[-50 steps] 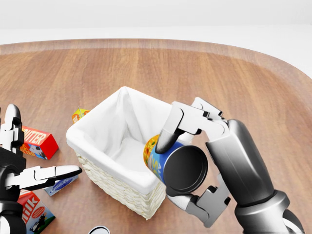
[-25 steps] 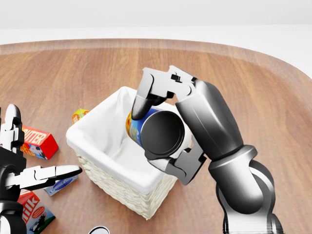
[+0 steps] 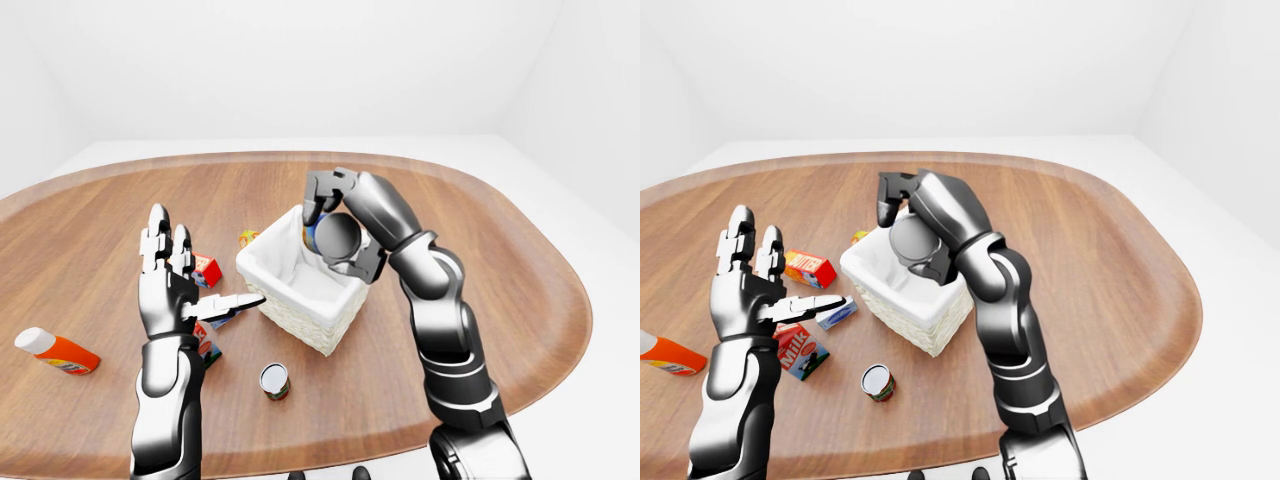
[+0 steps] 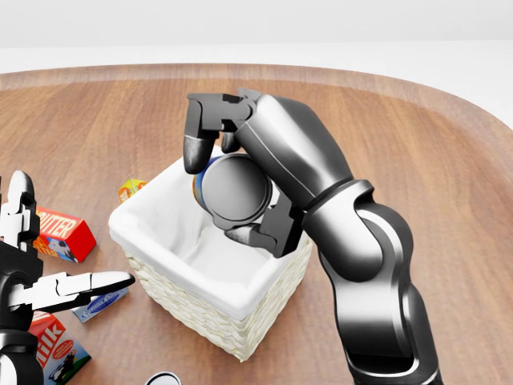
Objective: Pick up the alphabet soup, and put it in the basket.
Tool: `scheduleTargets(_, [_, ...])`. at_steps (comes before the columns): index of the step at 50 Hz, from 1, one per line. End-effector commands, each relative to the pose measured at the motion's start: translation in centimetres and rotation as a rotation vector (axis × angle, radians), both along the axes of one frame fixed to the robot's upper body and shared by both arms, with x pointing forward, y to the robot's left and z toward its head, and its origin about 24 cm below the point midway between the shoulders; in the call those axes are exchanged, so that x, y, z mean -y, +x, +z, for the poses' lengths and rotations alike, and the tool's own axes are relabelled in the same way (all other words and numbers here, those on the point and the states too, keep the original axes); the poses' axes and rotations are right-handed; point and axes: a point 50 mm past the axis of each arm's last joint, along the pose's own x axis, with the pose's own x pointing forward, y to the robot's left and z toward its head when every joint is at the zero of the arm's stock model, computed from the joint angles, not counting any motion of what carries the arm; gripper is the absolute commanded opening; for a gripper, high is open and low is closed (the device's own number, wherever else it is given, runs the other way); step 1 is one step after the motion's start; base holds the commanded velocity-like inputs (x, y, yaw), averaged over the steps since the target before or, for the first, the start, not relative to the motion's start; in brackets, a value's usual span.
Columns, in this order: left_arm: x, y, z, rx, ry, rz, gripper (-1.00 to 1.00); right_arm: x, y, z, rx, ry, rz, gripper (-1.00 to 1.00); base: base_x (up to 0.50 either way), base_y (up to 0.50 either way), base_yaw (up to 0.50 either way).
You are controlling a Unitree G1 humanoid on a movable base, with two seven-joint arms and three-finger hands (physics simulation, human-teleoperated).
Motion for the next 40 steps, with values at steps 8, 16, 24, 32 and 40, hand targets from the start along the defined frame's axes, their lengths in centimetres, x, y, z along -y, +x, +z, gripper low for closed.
scheduleTargets(8, [0.0,0.0,0.1,0.007,0.000,0.001,1.00,-0.7,2.1,-0.2,-0.050,-0.085,-0.032,-1.00,0.00,0.00,0.00])
scheduleTargets(16, [0.0,0.0,0.0,0.001,0.000,0.000,1.00,-0.8,3.6,-1.3,-0.112,-0.122,-0.057,-1.00,0.00,0.00,0.00])
scheduleTargets(24, [0.0,0.0,0.0,-0.001,-0.001,0.000,1.00,-0.9,5.0,-2.1,-0.162,-0.140,-0.078,-1.00,0.00,0.00,0.00])
scheduleTargets(32, [0.0,0.1,0.0,-0.001,-0.001,0.001,1.00,-1.2,5.8,-2.8,-0.192,-0.134,-0.089,-1.00,0.00,0.00,0.00])
scheduleTargets(40, [0.0,0.1,0.0,-0.003,0.000,0.000,1.00,-1.8,6.2,-3.5,-0.216,-0.139,-0.089,-1.00,0.00,0.00,0.00])
